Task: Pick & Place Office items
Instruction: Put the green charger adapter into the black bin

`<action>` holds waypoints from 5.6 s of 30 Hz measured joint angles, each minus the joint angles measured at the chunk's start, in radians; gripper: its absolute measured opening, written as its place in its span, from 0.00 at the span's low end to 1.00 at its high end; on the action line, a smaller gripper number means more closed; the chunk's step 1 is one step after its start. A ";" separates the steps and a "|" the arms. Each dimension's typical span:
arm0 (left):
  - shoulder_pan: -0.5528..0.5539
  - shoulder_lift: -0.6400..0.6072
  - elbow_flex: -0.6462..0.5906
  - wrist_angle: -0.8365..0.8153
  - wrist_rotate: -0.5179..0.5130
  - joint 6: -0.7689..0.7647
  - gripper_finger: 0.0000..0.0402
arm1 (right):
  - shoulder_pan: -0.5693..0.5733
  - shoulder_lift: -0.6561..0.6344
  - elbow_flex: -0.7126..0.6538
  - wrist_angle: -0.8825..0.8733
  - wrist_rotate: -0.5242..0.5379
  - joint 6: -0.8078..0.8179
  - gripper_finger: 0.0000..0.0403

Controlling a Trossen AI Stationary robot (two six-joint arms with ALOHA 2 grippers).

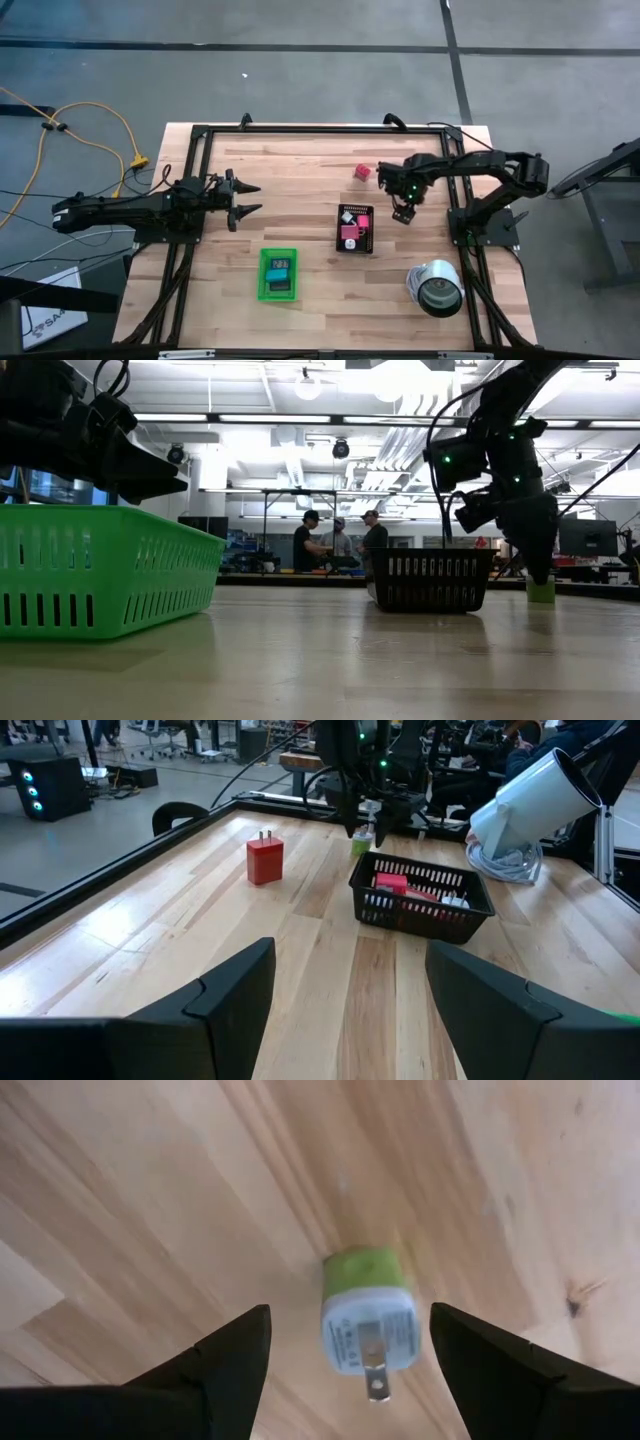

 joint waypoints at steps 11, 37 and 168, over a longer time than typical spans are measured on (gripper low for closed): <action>0.000 0.000 0.000 0.000 0.000 0.000 0.63 | 0.002 0.000 -0.015 0.019 0.015 -0.006 0.62; 0.000 0.000 0.000 0.000 0.000 0.000 0.63 | 0.002 -0.001 -0.015 0.012 0.015 -0.004 0.34; 0.000 0.000 0.000 0.000 0.000 0.000 0.63 | 0.483 0.262 0.383 0.201 -0.108 0.078 0.37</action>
